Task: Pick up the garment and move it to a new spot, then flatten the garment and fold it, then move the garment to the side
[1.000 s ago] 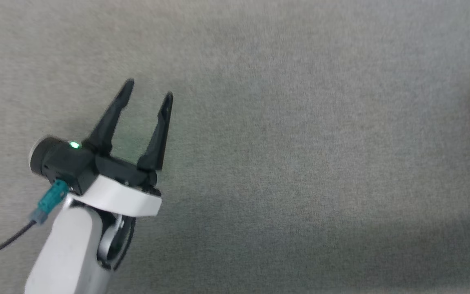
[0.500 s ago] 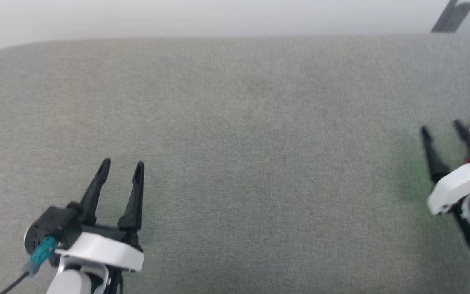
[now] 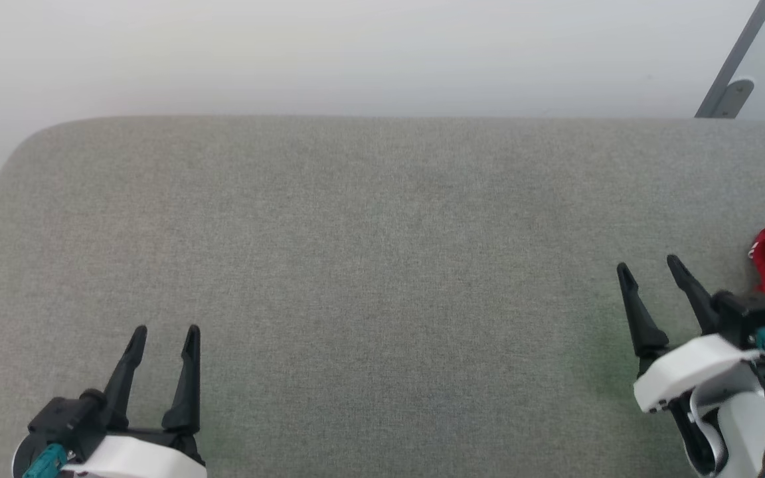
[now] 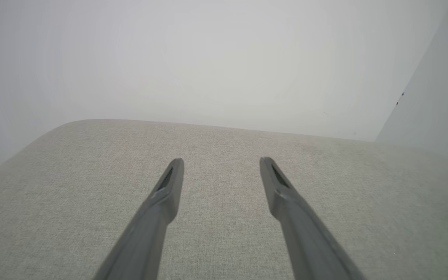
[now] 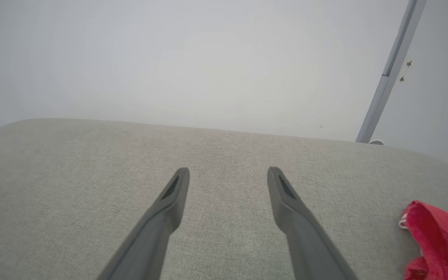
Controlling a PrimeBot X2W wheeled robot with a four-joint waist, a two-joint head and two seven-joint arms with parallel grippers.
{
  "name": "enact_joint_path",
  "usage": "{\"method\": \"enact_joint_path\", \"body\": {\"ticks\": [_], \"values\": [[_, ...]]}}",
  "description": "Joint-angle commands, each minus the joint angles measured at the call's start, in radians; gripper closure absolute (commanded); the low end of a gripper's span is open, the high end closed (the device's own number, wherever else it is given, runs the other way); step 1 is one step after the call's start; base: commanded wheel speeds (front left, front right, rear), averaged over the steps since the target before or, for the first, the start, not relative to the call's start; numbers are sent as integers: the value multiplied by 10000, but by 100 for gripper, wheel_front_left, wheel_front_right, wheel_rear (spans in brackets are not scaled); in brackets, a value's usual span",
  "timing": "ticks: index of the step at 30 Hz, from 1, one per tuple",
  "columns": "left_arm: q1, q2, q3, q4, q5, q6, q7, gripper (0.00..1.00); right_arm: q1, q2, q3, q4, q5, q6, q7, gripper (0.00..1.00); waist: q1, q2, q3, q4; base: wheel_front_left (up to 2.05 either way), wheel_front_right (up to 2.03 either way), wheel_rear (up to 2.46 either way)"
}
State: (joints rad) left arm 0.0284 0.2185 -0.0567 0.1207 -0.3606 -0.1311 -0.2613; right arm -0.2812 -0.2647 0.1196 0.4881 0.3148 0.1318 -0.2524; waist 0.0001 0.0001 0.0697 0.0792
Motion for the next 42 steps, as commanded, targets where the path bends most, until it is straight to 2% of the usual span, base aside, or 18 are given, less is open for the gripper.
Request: {"method": "enact_joint_path", "body": {"ticks": [1,10,20,42], "values": [[142,-32,55,-41,-46,16,-50,0,240,81,-92,-178,-77,-22,-79,0,-1,-1,-123,-4,0,0,0],[668,-65,185,-332,-86,16,-50,0,1760,580,-1238,-1997,-280,-21,-124,0,-1,-1,-373,77,0,0,0],[1028,-104,361,-634,-16,16,-50,0,2827,1081,-1977,-3462,-552,-16,243,0,-1,-1,-478,166,0,0,0],[898,-291,501,-709,62,16,-50,0,3170,1355,-2064,-4230,-366,-16,688,0,-1,-1,-451,155,0,0,0]]}}
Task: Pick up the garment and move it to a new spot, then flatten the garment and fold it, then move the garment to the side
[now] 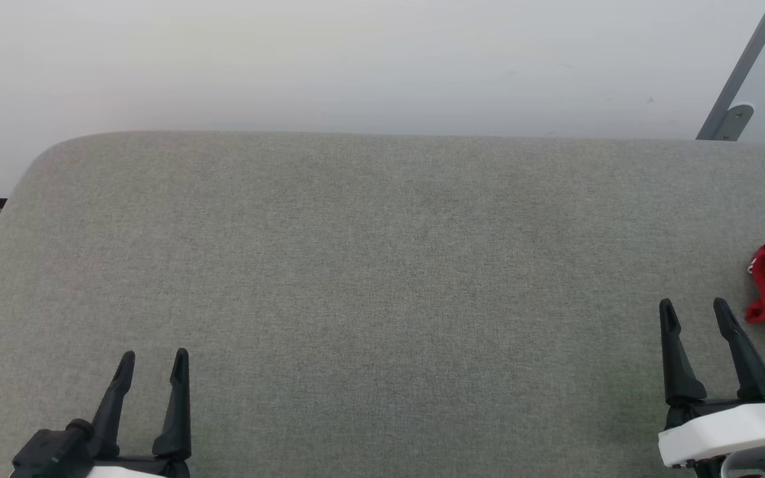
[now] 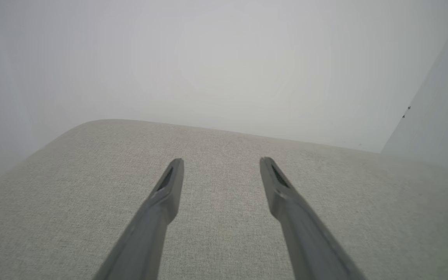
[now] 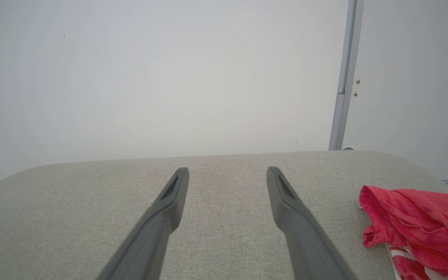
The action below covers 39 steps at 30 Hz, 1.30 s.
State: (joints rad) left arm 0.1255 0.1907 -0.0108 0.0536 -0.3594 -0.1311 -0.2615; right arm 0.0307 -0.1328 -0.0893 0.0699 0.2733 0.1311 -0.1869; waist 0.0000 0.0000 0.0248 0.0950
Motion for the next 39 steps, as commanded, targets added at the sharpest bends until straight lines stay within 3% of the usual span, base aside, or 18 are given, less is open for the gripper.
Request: {"method": "enact_joint_path", "body": {"ticks": [1,11,12,16,39], "values": [[-69,-12,49,-31,64,16,-48,0,65,46,36,-61,58,-8,36,0,0,0,-8,-8,0,0,0],[-177,-45,30,57,-10,16,-48,0,28,107,37,-144,108,-9,70,0,0,0,28,-1,0,0,0],[-197,-39,18,52,-12,16,-48,100,29,115,52,-144,114,-9,75,100,0,0,32,3,0,0,0],[45,-155,-71,307,-110,1,41,100,56,148,42,199,148,0,62,100,0,0,32,-4,0,0,0],[-656,-364,130,783,-3759,4,944,100,-378,334,-45,618,3861,-1,897,100,0,0,-13,-172,0,0,0]]}}
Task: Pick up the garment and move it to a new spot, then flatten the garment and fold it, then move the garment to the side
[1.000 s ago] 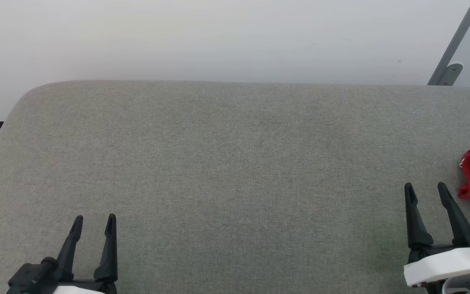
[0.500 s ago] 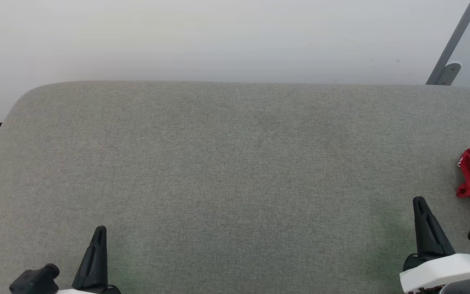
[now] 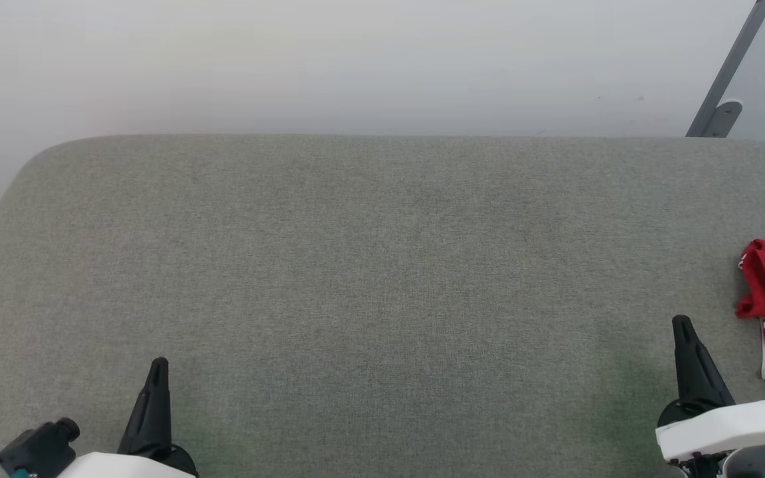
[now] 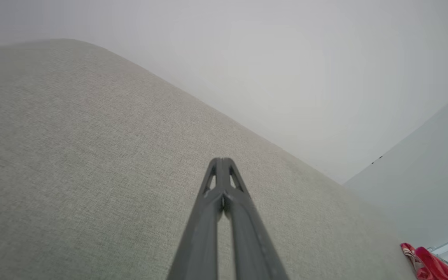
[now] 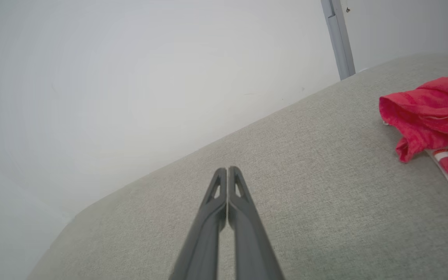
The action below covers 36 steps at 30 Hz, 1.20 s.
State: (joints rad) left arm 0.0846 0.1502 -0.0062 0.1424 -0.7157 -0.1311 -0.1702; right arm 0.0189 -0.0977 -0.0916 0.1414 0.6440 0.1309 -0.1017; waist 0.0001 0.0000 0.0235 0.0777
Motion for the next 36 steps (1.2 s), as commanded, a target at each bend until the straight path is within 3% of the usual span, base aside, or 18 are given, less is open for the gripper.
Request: {"method": "enact_joint_path", "body": {"ticks": [1,36], "values": [[-276,31,93,-83,-336,4,65,100,-276,-8,-25,-79,303,1,74,100,-1,0,-2,-7,0,0,0],[-1060,-313,438,390,-4412,3,1195,100,-777,210,-122,410,4571,0,1031,100,-1,0,-71,-272,0,0,0]]}}
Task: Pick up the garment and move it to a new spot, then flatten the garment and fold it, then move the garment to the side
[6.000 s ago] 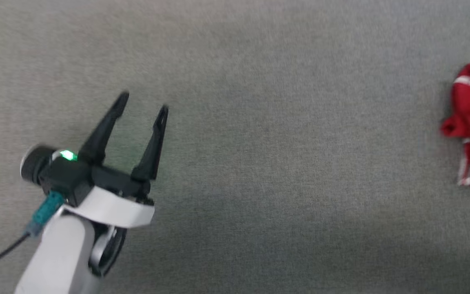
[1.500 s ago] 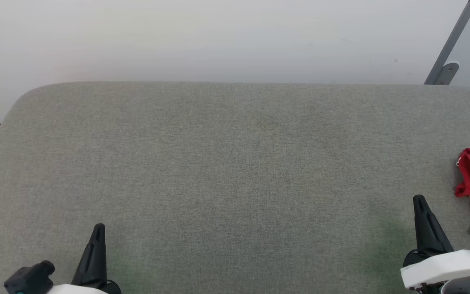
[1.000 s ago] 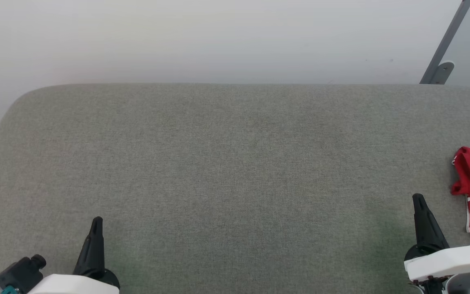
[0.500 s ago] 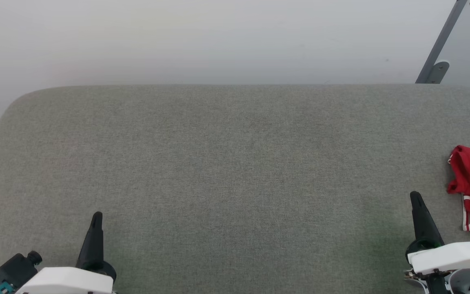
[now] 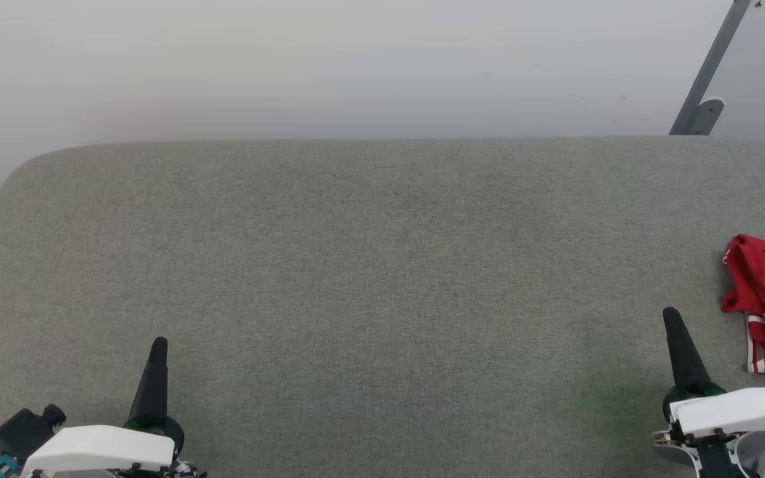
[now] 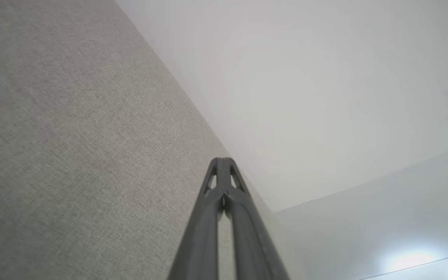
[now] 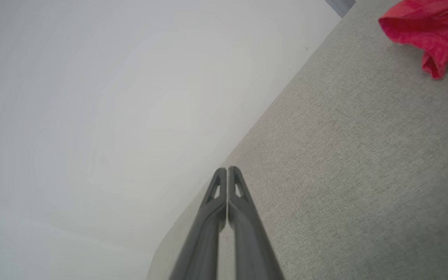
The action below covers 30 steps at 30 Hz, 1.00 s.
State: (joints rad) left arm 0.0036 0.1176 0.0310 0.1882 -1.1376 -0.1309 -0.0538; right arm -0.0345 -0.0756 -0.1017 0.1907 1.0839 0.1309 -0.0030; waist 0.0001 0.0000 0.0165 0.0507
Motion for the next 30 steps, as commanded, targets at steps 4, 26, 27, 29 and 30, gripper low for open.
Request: {"method": "enact_joint_path", "body": {"ticks": [4,26,27,29,30], "values": [[-325,-24,107,-20,-556,1,144,100,-280,11,-30,-33,572,0,132,100,-1,0,-9,-33,0,0,0],[-682,-219,318,220,-2382,2,714,100,-483,120,-81,213,2538,0,587,100,-1,0,-53,-200,0,0,0],[-697,-229,328,232,-2465,2,733,100,-489,125,-83,221,2613,0,609,100,-1,0,-55,-207,0,0,0],[-722,-249,345,251,-2617,3,787,100,-517,133,-86,238,2769,-1,636,100,-1,0,-59,-222,0,0,0],[-731,-258,353,260,-2707,3,818,100,-530,138,-88,248,2855,-1,650,100,-1,0,-61,-230,0,0,0]]}}
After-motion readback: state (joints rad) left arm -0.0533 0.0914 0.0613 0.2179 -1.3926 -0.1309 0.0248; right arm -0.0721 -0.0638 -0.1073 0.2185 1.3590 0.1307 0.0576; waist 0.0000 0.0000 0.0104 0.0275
